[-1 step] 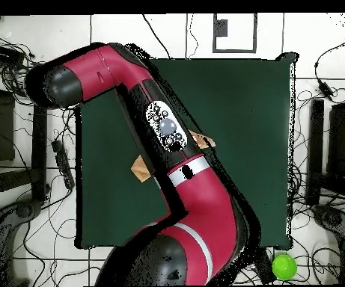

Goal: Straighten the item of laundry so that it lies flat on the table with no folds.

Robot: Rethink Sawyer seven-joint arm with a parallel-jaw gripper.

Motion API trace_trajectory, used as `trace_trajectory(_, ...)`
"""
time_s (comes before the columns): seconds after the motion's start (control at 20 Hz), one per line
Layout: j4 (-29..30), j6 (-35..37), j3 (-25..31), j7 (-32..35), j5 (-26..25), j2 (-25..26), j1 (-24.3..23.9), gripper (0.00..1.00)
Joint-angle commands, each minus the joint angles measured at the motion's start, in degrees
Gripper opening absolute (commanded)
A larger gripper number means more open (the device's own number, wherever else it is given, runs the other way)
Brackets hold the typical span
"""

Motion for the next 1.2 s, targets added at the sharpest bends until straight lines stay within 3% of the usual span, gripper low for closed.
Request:
trace_trajectory(0.05,10.53,1.27,-4.64,-0.11,0.54,-2.74,-0.66,1.0)
trace_trajectory(0.15,11.65,0.58,-4.78,0.79,0.51,-3.06,-0.92,1.0)
trace_trajectory(0.25,19.17,-4.23,-6.71,12.12,1.62,-5.39,-2.31,1.0)
trace_trajectory(0.55,28.57,-12.02,-10.12,23.38,3.35,-9.37,-3.47,1.0)
trace_trajectory(0.8,33.82,-18.41,-13.61,29.59,6.1,-12.38,-3.45,1.0)
trace_trajectory(1.2,35.52,-20.13,-18.1,33.74,8.77,-14.32,-1.69,1.0)
